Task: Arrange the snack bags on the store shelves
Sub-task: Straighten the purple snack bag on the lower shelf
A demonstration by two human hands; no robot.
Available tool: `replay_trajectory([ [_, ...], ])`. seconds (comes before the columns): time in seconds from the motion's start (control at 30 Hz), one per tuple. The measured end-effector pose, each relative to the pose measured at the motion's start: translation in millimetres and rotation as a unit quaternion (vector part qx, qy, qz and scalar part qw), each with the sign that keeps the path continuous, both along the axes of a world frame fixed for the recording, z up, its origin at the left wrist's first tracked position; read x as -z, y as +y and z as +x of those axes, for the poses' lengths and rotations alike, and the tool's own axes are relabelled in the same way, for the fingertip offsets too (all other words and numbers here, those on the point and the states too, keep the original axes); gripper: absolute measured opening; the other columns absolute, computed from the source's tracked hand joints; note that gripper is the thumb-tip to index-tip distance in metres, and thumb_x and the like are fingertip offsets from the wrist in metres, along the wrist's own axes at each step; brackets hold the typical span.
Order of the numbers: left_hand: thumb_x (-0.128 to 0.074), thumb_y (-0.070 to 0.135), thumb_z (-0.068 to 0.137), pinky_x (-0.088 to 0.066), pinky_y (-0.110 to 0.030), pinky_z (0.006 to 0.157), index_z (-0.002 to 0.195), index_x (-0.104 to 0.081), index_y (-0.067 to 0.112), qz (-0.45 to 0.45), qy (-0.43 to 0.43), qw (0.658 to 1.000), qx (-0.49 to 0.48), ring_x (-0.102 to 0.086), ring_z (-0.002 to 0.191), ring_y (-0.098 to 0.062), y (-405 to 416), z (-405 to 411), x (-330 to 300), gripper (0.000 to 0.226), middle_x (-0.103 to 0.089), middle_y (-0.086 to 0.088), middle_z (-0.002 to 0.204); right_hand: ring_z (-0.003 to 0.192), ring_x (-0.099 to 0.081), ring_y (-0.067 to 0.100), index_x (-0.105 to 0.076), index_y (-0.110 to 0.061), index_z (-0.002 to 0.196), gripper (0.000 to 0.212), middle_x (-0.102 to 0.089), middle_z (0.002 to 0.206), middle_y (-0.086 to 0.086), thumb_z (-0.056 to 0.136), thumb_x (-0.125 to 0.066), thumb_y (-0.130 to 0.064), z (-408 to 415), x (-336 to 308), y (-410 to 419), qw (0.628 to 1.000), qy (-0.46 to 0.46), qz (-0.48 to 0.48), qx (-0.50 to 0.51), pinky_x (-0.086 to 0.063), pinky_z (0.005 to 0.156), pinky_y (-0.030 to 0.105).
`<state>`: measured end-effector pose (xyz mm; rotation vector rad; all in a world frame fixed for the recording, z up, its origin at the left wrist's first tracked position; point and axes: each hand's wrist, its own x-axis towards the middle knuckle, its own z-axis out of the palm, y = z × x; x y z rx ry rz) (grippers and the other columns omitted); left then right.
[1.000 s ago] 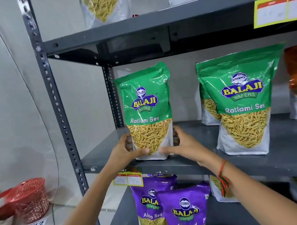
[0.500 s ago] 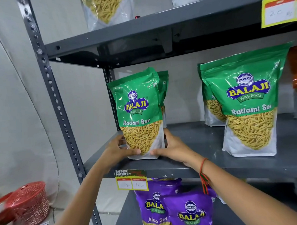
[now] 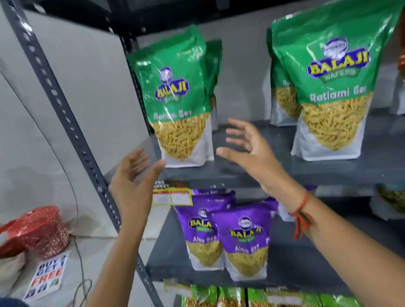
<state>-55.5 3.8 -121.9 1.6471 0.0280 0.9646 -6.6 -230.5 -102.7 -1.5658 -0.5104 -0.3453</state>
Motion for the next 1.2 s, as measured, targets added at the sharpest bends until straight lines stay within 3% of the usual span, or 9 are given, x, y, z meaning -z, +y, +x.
replay_trajectory([
  [0.17,-0.076,0.026,0.073,-0.051,-0.008,0.068,0.101,-0.07,0.018,-0.033,0.051,0.998,0.021,-0.066,0.076,0.008,-42.8,-37.8,113.3,0.029,-0.074,0.024,0.082,0.09,-0.068,0.014,-0.065,-0.028,0.108,0.036,-0.073,0.094,0.0,0.078,-0.074,-0.011,-52.9,49.2,-44.2,1.0,0.008,0.01,-0.004,-0.054,0.08,0.022],
  [0.27,-0.078,0.023,0.078,-0.048,-0.008,0.059,0.1,-0.07,0.027,0.045,0.198,0.977,0.064,-0.068,0.074,0.004,-59.4,-36.4,190.9,0.024,-0.076,0.012,0.084,0.084,-0.069,0.013,-0.068,-0.029,0.102,0.026,-0.074,0.09,0.0,0.079,-0.074,-0.019,-57.8,99.4,-63.9,0.997,0.047,-0.04,0.041,-0.055,0.074,0.023],
  [0.37,-0.078,0.022,0.076,-0.053,-0.024,0.065,0.118,-0.064,0.021,0.136,0.349,0.921,0.103,-0.072,0.086,-0.018,-69.6,-25.4,253.9,0.044,-0.073,0.009,0.087,0.083,-0.068,0.008,-0.062,-0.027,0.109,0.037,-0.07,0.098,0.002,0.077,-0.076,-0.02,-40.9,174.1,-82.3,0.978,0.158,-0.109,0.078,-0.053,0.072,0.021],
  [0.47,-0.083,0.03,0.071,-0.053,-0.035,0.077,0.126,-0.055,0.02,0.175,0.421,0.88,0.136,-0.07,0.099,-0.02,-82.8,-16.6,288.6,0.062,-0.071,0.006,0.101,0.093,-0.064,0.012,-0.047,-0.024,0.128,0.063,-0.064,0.118,0.002,0.074,-0.079,-0.027,-24.6,244.1,-94.7,0.933,0.273,-0.218,0.09,-0.052,0.079,0.023],
  [0.6,-0.08,0.037,0.072,-0.045,-0.026,0.069,0.123,-0.057,0.024,0.13,0.438,0.878,0.138,-0.065,0.086,-0.006,-95.4,-4.8,302.4,0.058,-0.067,0.018,0.101,0.121,-0.052,0.012,-0.034,-0.038,0.138,0.084,-0.052,0.132,-0.012,0.067,-0.079,-0.037,-14.6,293.9,-91.0,0.909,0.323,-0.262,0.015,-0.046,0.1,0.034],
  [0.73,-0.08,0.043,0.07,-0.046,-0.026,0.064,0.112,-0.067,0.022,0.117,0.445,0.882,0.103,-0.069,0.086,-0.01,-99.2,4.7,313.6,0.049,-0.075,0.008,0.096,0.117,-0.055,0.008,-0.037,-0.054,0.119,0.072,-0.055,0.117,-0.024,0.066,-0.081,-0.032,-4.9,311.4,-79.9,0.917,0.311,-0.25,-0.017,-0.046,0.094,0.024],
  [0.97,-0.079,0.04,0.072,-0.047,-0.017,0.059,0.069,-0.062,0.042,0.135,0.441,0.88,0.112,-0.063,0.068,0.008,-122.3,14.2,308.9,0.018,-0.066,0.026,0.061,0.106,-0.058,0.001,-0.051,-0.031,0.123,0.064,-0.061,0.111,-0.019,0.067,-0.081,-0.033,2.6,314.7,-96.2,0.925,0.292,-0.244,0.001,-0.042,0.083,0.012],
  [1.1,-0.069,0.062,0.065,-0.056,-0.034,0.068,0.08,-0.069,0.026,0.158,0.435,0.871,0.162,-0.07,0.071,-0.004,-151.6,24.9,314.4,0.039,-0.074,0.011,0.069,0.106,-0.056,0.003,-0.05,-0.03,0.123,0.069,-0.059,0.11,-0.019,0.064,-0.084,-0.03,6.3,315.6,-134.4,0.919,0.307,-0.245,0.033,-0.045,0.09,0.022],
  [1.2,-0.065,0.071,0.059,-0.059,-0.035,0.073,0.088,-0.071,0.039,0.172,0.434,0.861,0.202,-0.071,0.079,-0.002,-180.6,36.8,318.1,0.044,-0.077,0.015,0.079,0.111,-0.06,0.008,-0.051,-0.03,0.123,0.073,-0.065,0.116,-0.011,0.059,-0.086,-0.03,8.2,318.9,-171.9,0.914,0.321,-0.24,0.067,-0.048,0.092,0.027],
])
